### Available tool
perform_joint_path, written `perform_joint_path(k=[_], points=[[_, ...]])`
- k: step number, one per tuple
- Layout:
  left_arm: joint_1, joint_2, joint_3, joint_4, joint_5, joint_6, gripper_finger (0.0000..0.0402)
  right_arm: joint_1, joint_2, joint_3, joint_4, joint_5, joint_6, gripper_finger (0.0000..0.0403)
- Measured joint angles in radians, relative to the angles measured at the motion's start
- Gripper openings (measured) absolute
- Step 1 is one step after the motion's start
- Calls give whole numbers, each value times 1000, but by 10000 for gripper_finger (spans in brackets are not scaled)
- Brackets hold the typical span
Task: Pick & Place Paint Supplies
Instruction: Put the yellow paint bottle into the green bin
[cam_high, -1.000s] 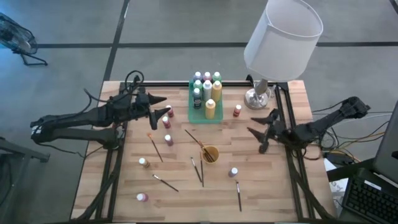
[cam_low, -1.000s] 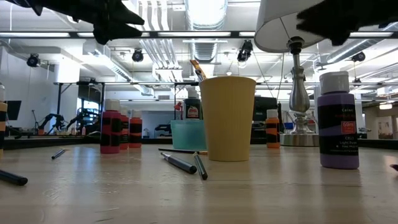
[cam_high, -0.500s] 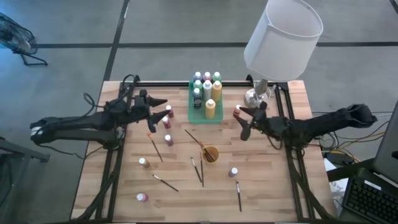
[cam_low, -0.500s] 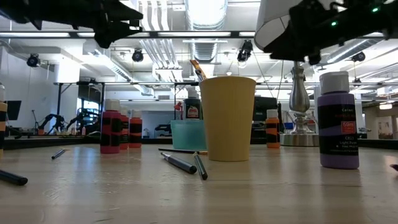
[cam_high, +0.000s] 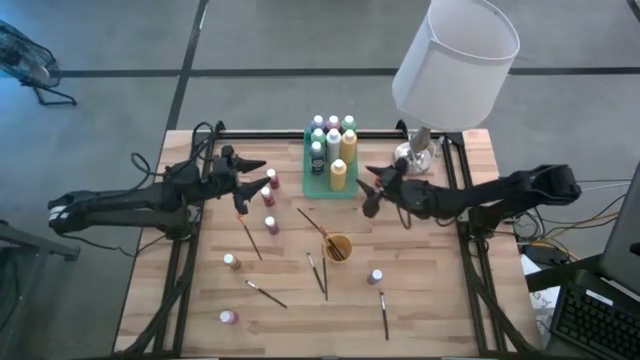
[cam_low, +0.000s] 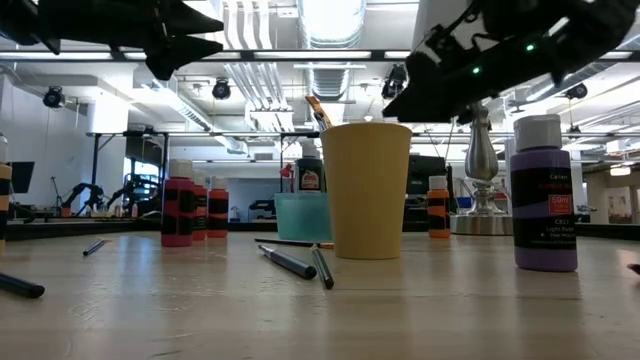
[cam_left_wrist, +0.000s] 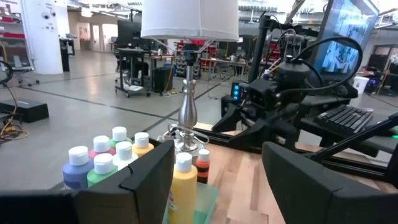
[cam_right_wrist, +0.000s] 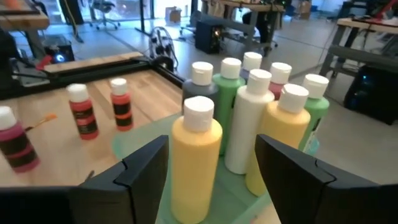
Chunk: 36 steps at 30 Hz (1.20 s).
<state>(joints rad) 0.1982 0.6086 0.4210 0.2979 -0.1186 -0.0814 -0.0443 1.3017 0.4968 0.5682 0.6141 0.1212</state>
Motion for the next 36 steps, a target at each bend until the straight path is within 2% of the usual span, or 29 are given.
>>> perform_joint_path(k=[6,15,21,28,36], points=[[0,2,0,-1,0,0,248,-41,100,64,39,-48,2,250],[0,4,0,-1,2,-5,248,-77,196,75,155,-76,37,263],[0,4,0,-1,2,-5,248,-82,261,87,204,-76,42,255],[0,4,0,-1,3,-5,248,-98,307,110,236,-73,56,245],[0,4,-1,-1,3,-5,248,-107,339,120,242,-73,82,271]])
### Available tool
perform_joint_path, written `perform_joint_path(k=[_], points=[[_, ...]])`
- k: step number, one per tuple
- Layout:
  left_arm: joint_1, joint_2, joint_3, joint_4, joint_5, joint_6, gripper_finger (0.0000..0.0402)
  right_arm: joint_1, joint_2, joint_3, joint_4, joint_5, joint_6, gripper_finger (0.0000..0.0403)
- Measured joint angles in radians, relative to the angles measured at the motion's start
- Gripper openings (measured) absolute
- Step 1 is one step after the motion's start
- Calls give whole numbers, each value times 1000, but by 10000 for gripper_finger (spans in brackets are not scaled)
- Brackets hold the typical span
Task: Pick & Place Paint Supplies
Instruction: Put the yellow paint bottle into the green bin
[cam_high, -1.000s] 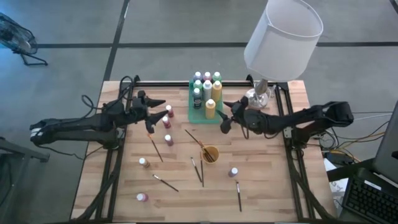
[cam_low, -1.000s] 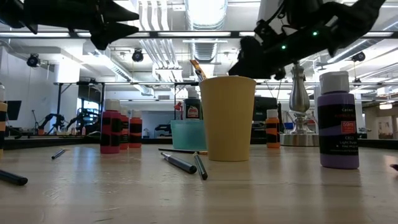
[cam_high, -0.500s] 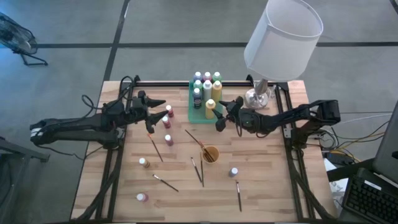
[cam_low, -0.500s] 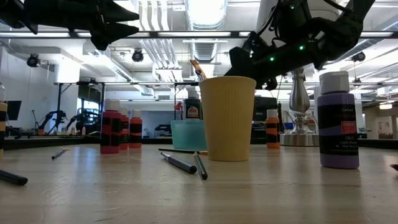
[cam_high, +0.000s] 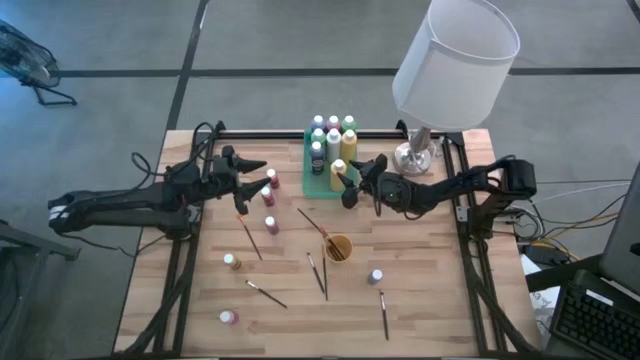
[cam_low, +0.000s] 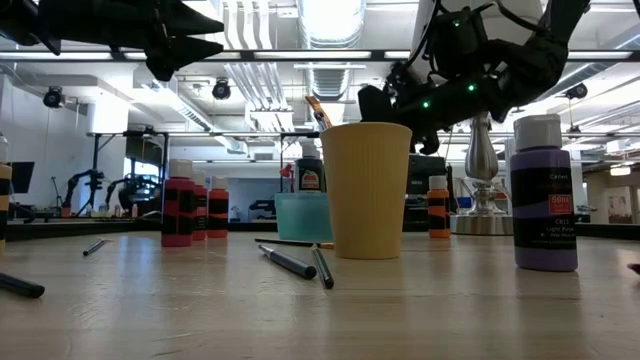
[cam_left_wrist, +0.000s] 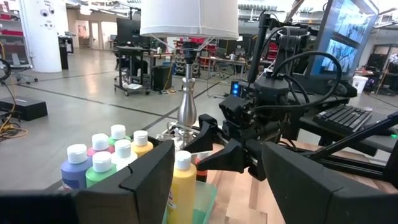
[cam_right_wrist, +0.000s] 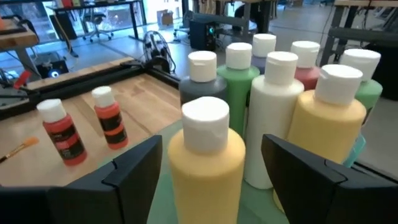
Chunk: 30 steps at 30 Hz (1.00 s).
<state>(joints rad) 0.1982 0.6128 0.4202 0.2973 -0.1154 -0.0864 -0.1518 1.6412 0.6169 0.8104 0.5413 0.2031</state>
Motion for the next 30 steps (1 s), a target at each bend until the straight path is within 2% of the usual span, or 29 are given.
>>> perform_joint_path(k=[13,30], points=[[0,0,0,0,0,0,248,-6,26,0,64,0,8,294],[0,0,0,-1,0,0,248,-37,74,64,32,4,13,243]])
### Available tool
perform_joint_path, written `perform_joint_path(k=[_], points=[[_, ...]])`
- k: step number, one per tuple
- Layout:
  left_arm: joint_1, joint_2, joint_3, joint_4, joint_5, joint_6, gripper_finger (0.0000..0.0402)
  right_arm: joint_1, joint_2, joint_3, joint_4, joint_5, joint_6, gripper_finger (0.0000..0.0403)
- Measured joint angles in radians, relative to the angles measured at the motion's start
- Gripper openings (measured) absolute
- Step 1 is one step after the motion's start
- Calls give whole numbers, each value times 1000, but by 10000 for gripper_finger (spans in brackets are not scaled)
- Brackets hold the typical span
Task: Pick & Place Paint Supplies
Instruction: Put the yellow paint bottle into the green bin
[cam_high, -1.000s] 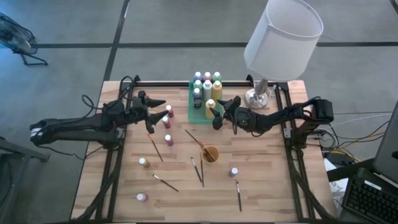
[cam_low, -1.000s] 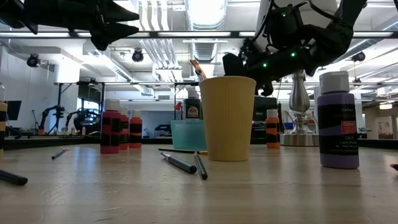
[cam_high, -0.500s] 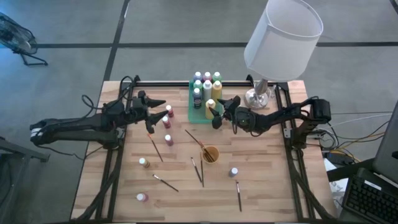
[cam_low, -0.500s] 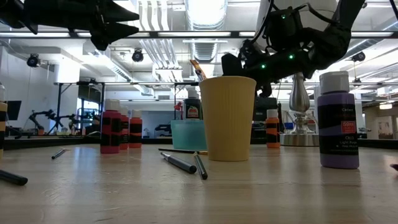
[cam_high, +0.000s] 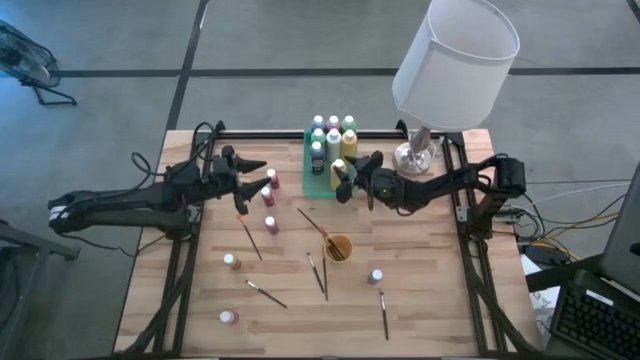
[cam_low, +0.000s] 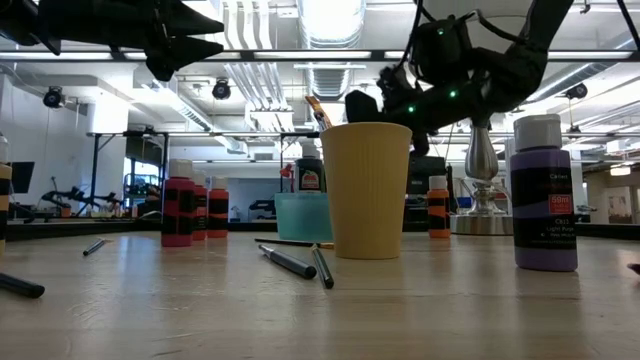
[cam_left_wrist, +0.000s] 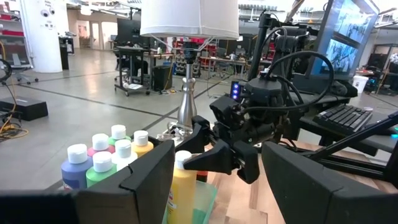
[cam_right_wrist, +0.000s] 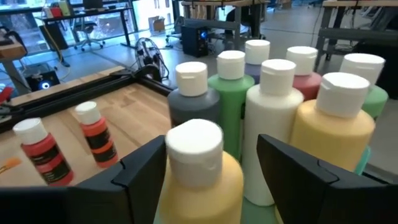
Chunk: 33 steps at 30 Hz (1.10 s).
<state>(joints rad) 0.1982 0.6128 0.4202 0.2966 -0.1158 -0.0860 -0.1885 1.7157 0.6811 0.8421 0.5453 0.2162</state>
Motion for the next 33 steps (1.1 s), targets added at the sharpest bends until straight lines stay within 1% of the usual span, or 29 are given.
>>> perform_joint_path(k=[11,18,20,26,30,33], points=[[0,0,0,0,0,0,248,-3,-2,0,-25,-4,7,180],[0,0,0,0,0,0,248,-2,-2,0,-25,-4,-3,114],[0,0,0,0,0,0,248,-2,-2,0,-25,-4,-10,101],[0,0,0,0,0,0,248,-2,-2,0,-25,-4,-10,101],[0,0,0,-1,0,0,248,-2,-2,0,-26,-3,-10,113],[0,0,0,-1,0,0,248,-3,-2,0,-26,4,-13,112]])
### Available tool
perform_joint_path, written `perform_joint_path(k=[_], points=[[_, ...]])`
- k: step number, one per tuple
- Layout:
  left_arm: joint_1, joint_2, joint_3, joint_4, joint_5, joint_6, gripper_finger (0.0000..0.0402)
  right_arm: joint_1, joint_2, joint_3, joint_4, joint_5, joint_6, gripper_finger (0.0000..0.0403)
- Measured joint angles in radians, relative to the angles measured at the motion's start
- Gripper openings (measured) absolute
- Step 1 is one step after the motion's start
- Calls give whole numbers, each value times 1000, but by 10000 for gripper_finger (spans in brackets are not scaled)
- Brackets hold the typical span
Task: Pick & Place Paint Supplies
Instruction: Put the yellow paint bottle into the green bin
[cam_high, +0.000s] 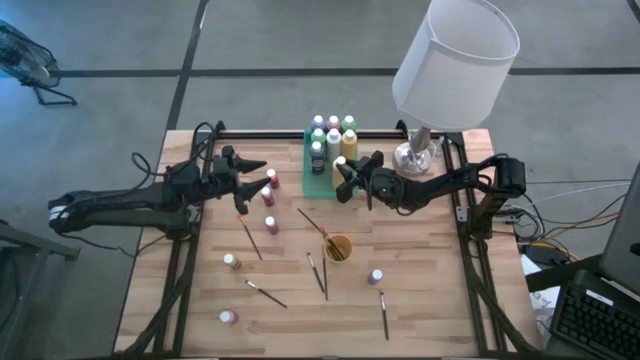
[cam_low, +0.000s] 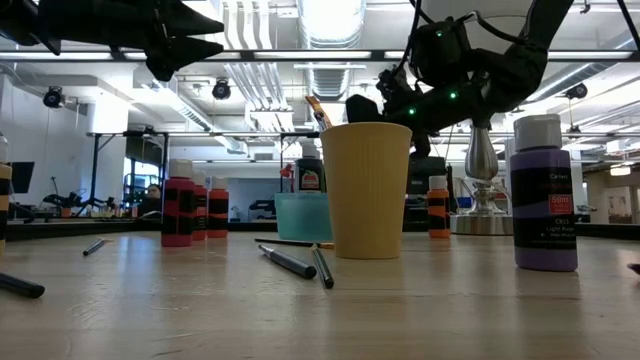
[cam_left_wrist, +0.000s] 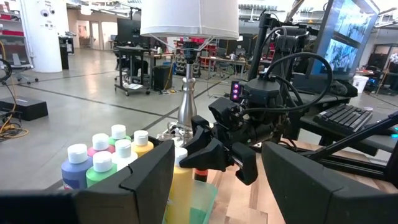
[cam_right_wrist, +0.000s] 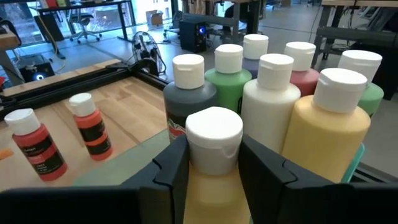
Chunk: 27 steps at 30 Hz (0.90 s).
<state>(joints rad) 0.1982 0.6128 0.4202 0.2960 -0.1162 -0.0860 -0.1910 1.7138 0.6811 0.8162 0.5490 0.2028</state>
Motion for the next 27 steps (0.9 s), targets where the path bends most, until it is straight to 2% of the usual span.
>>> perform_joint_path(k=[16,27], points=[[0,0,0,0,0,0,248,-84,0,0,1,3,-29,107],[0,0,0,-1,0,0,248,-127,-1,0,3,3,12,107]])
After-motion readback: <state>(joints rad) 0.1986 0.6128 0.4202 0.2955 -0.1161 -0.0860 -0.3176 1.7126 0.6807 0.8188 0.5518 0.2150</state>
